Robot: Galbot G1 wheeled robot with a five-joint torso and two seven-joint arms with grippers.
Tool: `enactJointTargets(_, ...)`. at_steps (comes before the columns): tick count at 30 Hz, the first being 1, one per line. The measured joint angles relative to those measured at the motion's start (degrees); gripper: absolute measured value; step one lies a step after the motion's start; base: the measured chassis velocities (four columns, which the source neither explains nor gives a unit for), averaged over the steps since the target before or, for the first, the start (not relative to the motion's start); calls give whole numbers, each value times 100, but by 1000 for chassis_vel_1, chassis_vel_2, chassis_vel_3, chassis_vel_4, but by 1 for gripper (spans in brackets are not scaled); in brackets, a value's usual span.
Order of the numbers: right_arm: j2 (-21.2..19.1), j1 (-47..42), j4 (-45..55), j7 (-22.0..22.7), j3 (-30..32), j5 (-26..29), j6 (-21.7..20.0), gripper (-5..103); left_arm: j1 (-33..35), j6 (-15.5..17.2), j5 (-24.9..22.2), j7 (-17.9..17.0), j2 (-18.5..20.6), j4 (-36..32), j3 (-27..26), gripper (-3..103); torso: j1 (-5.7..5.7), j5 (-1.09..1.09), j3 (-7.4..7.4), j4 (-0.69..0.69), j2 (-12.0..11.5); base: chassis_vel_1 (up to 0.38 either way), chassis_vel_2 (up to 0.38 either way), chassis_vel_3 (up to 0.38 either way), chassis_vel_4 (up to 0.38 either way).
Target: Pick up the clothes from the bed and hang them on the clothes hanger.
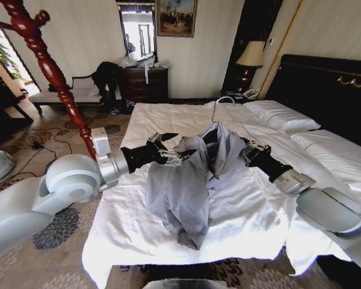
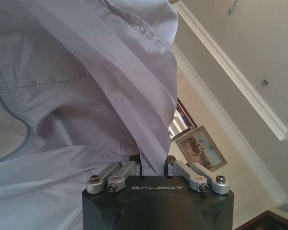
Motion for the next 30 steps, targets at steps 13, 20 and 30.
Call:
enactJointTargets(13,-17,-42,72,-19,16,-222,128,20,-741,256,-138,-291,-405,249,804,81,0,0,0,0,0,0,0,0,0)
enactJointTargets(20,-16,-39,67,-22,3,-311,180,20,-799,403,-173,-401,-414,257,854,54,0,0,0,0,0,0,0,0,0)
enactJointTargets(30,20,-43,67,-25,-15,-400,238,20,-740,427,-210,-395,-415,176,891,20,0,0,0,0,0,0,0,0,0)
